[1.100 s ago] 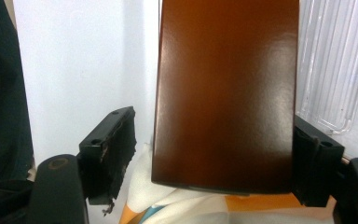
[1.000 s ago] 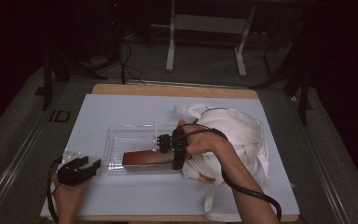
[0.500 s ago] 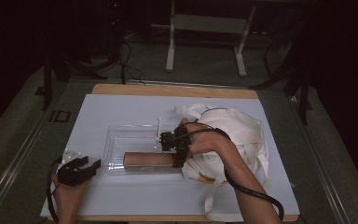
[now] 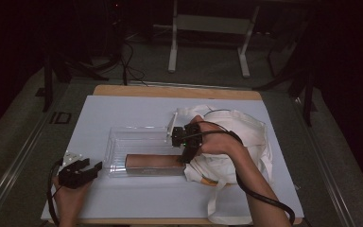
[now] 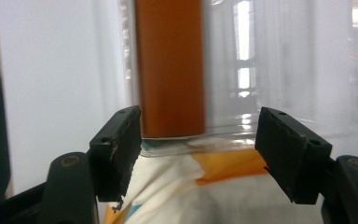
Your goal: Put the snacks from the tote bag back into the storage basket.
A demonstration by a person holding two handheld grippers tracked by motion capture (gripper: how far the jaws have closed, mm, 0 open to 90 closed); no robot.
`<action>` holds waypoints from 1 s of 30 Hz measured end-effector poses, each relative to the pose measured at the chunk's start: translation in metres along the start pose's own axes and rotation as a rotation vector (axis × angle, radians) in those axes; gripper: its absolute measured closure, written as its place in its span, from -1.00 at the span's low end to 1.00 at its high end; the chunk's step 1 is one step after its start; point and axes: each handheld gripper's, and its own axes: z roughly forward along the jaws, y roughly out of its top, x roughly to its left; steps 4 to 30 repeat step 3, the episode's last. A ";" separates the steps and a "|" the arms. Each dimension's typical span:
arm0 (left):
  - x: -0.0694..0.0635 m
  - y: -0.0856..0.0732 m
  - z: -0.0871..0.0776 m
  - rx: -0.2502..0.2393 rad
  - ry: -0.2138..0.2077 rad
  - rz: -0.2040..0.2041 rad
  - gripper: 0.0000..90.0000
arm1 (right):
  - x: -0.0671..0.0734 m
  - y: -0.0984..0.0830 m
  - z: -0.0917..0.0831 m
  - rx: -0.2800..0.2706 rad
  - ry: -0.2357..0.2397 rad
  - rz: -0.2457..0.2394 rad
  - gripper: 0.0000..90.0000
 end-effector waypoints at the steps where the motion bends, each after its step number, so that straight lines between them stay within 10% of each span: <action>1: 0.000 0.000 0.000 0.000 0.002 -0.001 -0.07 | 0.000 -0.003 -0.003 -0.018 -0.019 0.011 -0.30; 3: 0.000 0.000 0.000 0.002 0.011 0.000 -0.12 | 0.004 -0.014 -0.010 -0.077 -0.062 0.036 -0.30; 30: 0.000 0.000 0.000 0.002 0.011 0.000 -0.12 | 0.004 -0.014 -0.010 -0.077 -0.062 0.036 -0.30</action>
